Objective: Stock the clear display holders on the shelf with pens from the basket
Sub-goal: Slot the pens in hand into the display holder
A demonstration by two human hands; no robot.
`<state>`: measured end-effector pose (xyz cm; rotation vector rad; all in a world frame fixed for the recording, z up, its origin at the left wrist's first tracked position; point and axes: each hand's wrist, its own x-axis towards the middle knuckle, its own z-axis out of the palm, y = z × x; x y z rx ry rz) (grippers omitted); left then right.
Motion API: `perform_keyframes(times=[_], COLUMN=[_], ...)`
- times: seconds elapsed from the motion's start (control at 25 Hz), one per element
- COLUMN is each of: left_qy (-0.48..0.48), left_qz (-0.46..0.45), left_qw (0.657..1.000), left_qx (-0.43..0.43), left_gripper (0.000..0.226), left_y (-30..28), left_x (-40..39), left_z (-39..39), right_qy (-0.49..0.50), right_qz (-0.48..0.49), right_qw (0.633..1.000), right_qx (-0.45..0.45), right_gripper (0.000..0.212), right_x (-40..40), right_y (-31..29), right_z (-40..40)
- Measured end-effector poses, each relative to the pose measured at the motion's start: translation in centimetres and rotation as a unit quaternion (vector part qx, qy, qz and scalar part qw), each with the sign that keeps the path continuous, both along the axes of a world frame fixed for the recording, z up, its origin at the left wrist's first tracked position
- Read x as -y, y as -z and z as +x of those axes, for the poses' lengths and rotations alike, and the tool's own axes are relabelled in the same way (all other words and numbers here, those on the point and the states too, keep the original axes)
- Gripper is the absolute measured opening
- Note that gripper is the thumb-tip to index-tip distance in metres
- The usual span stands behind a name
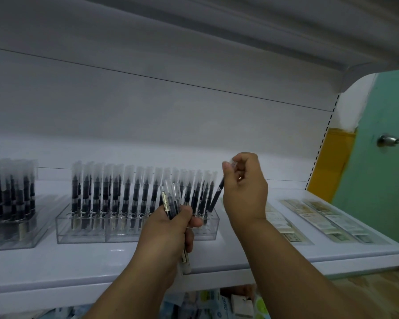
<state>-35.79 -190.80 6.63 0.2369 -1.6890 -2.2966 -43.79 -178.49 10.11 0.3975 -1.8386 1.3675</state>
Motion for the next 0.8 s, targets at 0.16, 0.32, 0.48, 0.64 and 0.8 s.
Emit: perform_keyframes(times=[0.16, 0.32, 0.48, 0.64, 0.8], left_qy=[0.012, 0.021, 0.029, -0.003, -0.028], left_qz=[0.001, -0.005, -0.029, -0.074, -0.074], left_qw=[1.000, 1.000, 0.999, 0.997, 0.997], left_qx=[0.005, 0.010, 0.004, -0.001, -0.009], left_gripper=[0.014, 0.016, 0.019, 0.025, 0.027], left_y=[0.1, -0.3, -0.5, -0.5, -0.2], left_x=[-0.1, -0.2, 0.3, 2.4, 6.1], left_z=[-0.2, 0.0, 0.6, 2.0, 4.4], right_qy=[-0.035, 0.017, -0.047, -0.361, -0.444], right_qz=[0.151, 0.221, 0.145, 0.071, 0.045], right_qw=[0.986, 0.974, 0.985, 0.897, 0.849], right_qx=[0.060, 0.046, 0.078, 0.244, 0.283], right_gripper=[0.005, 0.011, 0.015, 0.013, 0.013], right_x=[0.0, -0.5, 0.9, 4.0, 7.9], right_y=[1.4, 0.9, 0.4, -0.5, -0.2], right_z=[-0.8, -0.4, 2.5, 4.5, 4.8])
